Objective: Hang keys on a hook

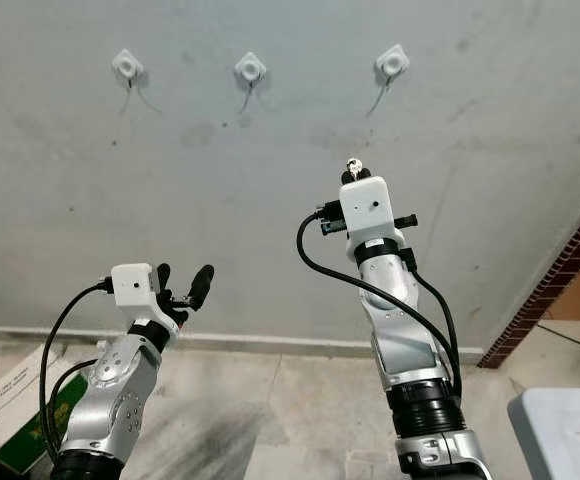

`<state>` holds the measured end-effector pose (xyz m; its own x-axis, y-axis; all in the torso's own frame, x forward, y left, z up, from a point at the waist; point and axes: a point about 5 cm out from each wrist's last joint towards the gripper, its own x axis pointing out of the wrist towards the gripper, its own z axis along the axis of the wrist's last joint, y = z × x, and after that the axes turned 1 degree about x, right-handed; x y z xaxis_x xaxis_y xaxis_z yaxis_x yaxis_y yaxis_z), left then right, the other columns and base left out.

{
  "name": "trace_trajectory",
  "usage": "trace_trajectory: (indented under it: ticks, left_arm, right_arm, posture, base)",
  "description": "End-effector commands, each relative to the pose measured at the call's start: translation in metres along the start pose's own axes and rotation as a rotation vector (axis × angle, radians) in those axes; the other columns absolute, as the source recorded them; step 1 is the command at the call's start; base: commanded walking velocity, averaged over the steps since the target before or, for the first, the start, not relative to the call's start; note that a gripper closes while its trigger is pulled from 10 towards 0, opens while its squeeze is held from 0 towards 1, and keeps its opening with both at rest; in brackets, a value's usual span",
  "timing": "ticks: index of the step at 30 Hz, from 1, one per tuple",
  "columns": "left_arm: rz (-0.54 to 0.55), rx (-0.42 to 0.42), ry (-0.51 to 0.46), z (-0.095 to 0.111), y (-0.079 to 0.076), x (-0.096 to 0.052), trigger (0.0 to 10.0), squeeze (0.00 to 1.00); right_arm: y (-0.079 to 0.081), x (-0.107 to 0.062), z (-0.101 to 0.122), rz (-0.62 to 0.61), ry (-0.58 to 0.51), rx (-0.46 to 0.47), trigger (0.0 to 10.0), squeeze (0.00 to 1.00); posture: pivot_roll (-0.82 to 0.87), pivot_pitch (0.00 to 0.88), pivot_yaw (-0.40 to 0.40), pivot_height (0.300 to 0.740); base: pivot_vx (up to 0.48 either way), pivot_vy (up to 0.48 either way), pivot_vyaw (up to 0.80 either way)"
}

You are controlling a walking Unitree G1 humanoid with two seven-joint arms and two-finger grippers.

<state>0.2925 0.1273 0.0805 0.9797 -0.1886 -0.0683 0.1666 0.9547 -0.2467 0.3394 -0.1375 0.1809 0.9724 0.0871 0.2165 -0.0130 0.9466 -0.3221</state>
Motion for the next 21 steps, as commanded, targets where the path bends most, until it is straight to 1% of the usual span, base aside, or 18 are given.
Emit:
trace_trajectory:
  ticks: [1,6,16,21]
  left_arm:
    - [-0.017,0.007,-0.01,0.0043,-0.0022,0.0012,10.0,0.0]
    - [-0.025,0.004,-0.006,0.0033,-0.0037,0.0007,10.0,0.0]
    - [-0.029,0.004,-0.004,0.003,-0.005,0.0009,10.0,0.0]
    - [-0.024,0.005,-0.006,0.0038,-0.003,0.0015,10.0,0.0]
  right_arm:
    - [-0.0026,0.0021,0.0056,-0.006,-0.018,-0.013,10.0,0.0]
    - [-0.005,0.0026,0.0058,-0.012,-0.018,-0.02,10.0,0.0]
    - [-0.0041,0.0026,0.0052,-0.008,-0.015,-0.026,10.0,0.0]
    - [-0.0044,0.0039,0.0056,-0.007,-0.015,-0.031,10.0,0.0]
  posture:
    - [-0.09,0.0,0.075,0.74]
    - [-0.09,0.0,0.074,0.74]
    - [-0.09,0.0,0.067,0.74]
    - [-0.09,0.0,0.066,0.74]
  base:
    - [0.341,0.0,0.0]
    - [0.346,0.0,0.0]
    - [0.345,0.0,0.0]
    - [0.343,0.0,0.0]
